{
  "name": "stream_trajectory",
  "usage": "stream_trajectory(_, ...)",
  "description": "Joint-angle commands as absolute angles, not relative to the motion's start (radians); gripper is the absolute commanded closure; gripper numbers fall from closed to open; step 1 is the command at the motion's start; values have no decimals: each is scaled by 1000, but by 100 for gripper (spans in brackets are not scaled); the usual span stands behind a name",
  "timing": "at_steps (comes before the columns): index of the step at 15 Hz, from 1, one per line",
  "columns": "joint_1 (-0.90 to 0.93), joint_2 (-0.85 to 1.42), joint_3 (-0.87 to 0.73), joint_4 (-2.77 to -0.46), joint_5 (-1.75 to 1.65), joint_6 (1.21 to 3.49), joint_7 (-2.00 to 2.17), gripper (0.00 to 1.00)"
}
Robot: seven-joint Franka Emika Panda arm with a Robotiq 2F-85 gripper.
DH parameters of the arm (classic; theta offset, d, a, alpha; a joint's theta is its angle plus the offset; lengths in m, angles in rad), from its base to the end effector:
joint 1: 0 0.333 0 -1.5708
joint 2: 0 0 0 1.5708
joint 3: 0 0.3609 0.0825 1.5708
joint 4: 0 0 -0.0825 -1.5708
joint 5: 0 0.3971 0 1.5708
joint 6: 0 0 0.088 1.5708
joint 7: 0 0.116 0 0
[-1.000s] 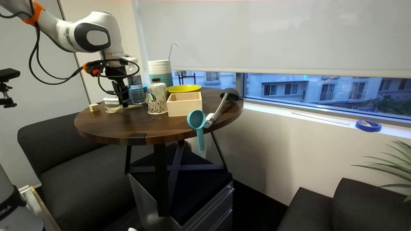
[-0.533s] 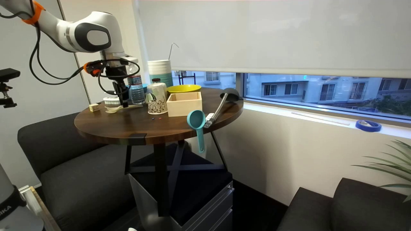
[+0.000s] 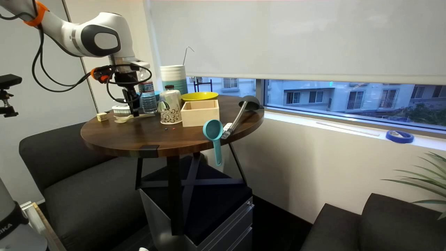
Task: Rearrange the wooden cutlery
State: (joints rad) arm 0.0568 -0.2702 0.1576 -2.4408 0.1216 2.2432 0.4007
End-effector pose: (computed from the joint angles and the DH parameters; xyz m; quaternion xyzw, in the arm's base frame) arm 0.4425 0.1026 0.4360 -0.9904 0.1309 -0.0254 0.0372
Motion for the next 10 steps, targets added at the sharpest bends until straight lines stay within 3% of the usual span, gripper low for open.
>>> stream_trajectory(1,55,-268,162,-2438,98,2244,428,66)
stream_trajectory(10,55,-269,161,-2441,98,2242,428,71)
